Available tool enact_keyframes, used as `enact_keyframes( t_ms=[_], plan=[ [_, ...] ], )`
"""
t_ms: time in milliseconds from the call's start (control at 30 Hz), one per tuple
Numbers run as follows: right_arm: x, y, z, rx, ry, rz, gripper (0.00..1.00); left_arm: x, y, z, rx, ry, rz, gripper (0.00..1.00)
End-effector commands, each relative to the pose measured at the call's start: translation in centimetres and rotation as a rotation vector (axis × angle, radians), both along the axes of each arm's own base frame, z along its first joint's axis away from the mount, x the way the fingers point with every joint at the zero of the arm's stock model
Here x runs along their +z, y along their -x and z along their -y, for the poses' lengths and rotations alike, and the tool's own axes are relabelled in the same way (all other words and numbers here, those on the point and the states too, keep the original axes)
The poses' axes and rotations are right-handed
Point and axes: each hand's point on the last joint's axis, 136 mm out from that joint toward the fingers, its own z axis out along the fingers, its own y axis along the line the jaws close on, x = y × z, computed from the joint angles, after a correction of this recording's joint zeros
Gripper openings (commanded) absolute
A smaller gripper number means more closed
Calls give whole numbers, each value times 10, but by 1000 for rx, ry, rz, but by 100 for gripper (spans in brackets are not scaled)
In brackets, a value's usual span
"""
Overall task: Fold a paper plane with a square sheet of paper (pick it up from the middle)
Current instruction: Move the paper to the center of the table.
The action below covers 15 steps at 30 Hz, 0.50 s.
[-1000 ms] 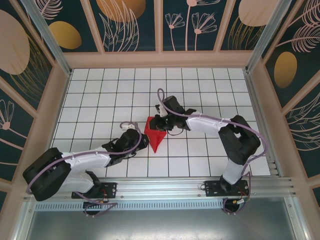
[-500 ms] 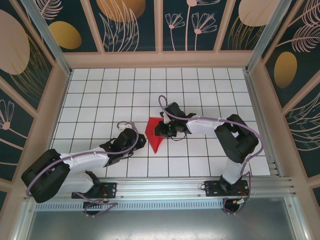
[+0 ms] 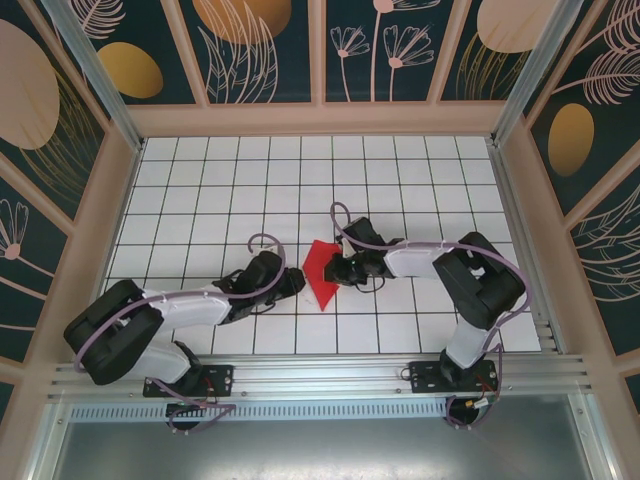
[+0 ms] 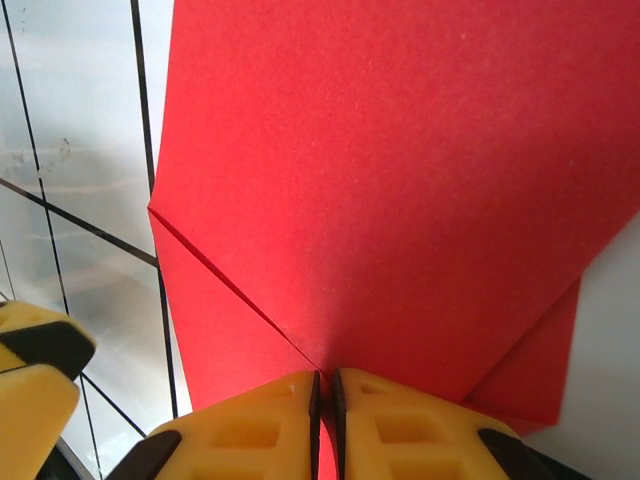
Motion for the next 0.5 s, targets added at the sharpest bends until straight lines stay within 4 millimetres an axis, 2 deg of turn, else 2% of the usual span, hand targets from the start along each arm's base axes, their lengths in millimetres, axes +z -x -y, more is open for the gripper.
enact_keyframes(
  t_ms=[0,33,67,467],
  plan=[
    [0,-2,8,-30,-6,23,16,13,-7,24,-56,78,7,37],
    [0,-2,9,-33,-7,25,16,12,-7,27,-56,90,-1,43],
    [-1,-2,10,-33,-8,26,16,11,-8,29,-53,97,-10,45],
    [-3,-1,15,-50,-54,31,17,-8,-4,39,38,252,-137,44]
  ],
)
